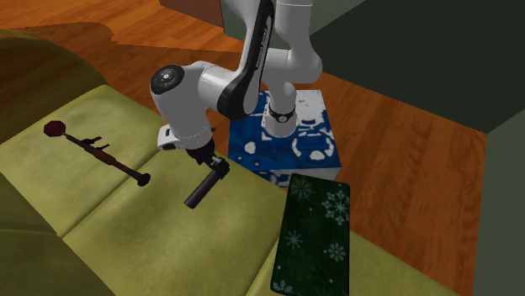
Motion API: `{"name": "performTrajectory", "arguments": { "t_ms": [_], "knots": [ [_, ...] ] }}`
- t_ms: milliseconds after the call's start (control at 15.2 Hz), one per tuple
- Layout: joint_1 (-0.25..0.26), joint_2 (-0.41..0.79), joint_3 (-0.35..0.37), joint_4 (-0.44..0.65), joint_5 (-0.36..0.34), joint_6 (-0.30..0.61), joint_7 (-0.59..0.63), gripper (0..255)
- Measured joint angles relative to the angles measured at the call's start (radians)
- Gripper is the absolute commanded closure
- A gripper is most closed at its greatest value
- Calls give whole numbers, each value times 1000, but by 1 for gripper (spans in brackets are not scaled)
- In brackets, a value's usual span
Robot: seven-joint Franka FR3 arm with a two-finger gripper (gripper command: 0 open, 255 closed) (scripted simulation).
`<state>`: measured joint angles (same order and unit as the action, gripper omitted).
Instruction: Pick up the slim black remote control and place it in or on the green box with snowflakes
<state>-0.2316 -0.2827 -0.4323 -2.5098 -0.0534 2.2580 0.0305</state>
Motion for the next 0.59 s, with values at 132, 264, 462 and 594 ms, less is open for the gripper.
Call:
{"name": "performTrajectory", "arguments": {
  "t_ms": [132, 264, 462, 594],
  "knots": [
    [-4, 55, -28, 2, 29, 44, -18, 0],
    [-2, 87, -39, -2, 46, 76, -33, 0],
    [4, 123, -46, -14, 68, 120, -49, 0],
    [10, 145, -47, -23, 83, 148, -56, 0]
  ]
}}
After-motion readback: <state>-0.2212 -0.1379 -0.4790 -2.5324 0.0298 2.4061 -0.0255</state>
